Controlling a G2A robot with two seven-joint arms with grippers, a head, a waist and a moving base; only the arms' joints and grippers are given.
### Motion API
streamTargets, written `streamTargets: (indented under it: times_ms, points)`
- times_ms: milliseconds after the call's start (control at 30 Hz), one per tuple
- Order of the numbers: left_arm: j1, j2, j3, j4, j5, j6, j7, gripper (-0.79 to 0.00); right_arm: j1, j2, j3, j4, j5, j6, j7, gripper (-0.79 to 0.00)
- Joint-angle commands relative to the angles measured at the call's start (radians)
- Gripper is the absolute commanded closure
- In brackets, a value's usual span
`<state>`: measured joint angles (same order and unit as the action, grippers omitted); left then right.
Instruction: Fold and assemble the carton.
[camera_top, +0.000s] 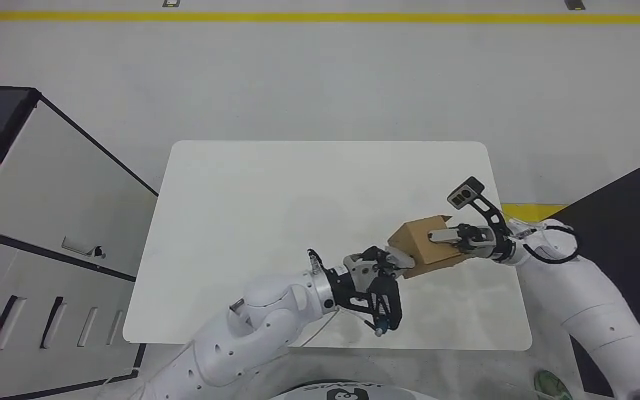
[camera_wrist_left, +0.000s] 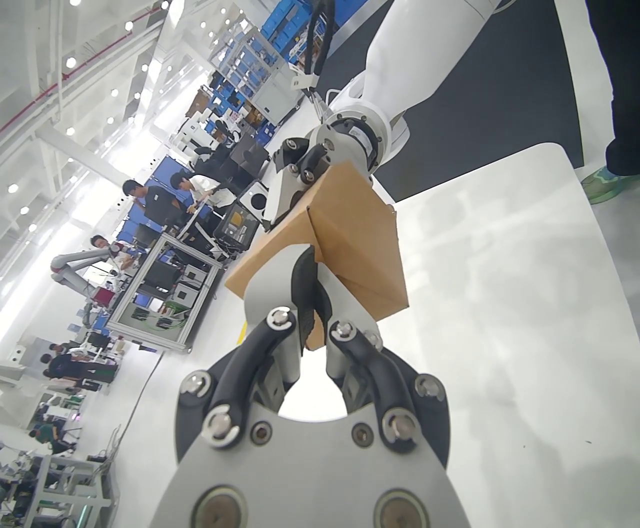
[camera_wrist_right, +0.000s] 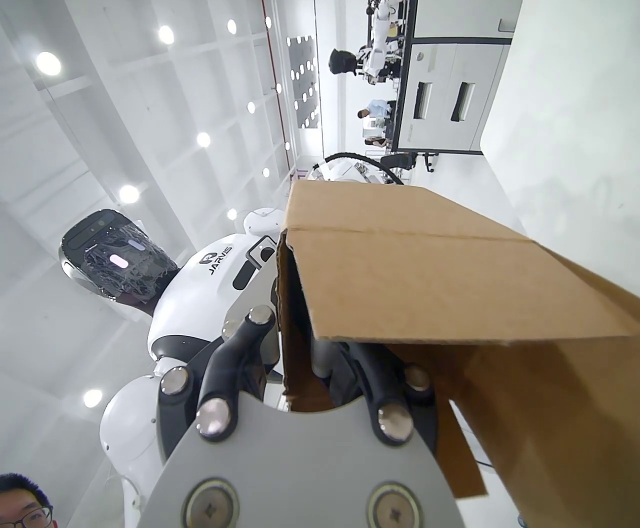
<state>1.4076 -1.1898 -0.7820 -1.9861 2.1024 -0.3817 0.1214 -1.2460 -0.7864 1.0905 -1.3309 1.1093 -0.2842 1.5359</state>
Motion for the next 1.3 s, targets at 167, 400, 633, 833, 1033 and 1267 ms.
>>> streamTargets:
  times_ms: [167, 400, 633, 833, 1033, 1267]
  points:
    - [-0.017, -0.007, 0.023, 0.01, -0.006, -0.005, -0.008, 0.0, -0.024, -0.001, 0.021, -0.025, -0.015, 0.0, 0.0, 0.0]
    - [-0.022, -0.01, 0.035, 0.012, -0.007, -0.003, -0.01, 0.0, -0.041, -0.001, 0.028, -0.041, -0.03, 0.0, 0.0, 0.0]
    - [-0.025, -0.011, 0.04, 0.013, -0.006, -0.003, -0.005, 0.0, -0.051, 0.0, 0.032, -0.05, -0.038, 0.0, 0.0, 0.0]
    - [-0.013, -0.008, 0.024, -0.005, -0.004, 0.016, -0.009, 0.0, -0.061, 0.003, 0.055, -0.041, -0.021, 0.0, 0.0, 0.0]
    - [0.018, 0.003, -0.015, -0.038, -0.002, 0.025, 0.005, 0.0, -0.077, 0.006, 0.078, -0.05, 0.011, 0.0, 0.0, 0.0]
    - [0.049, 0.013, -0.044, -0.063, -0.005, 0.043, 0.044, 0.0, -0.09, 0.009, 0.08, -0.076, 0.071, 0.0, 0.0, 0.0]
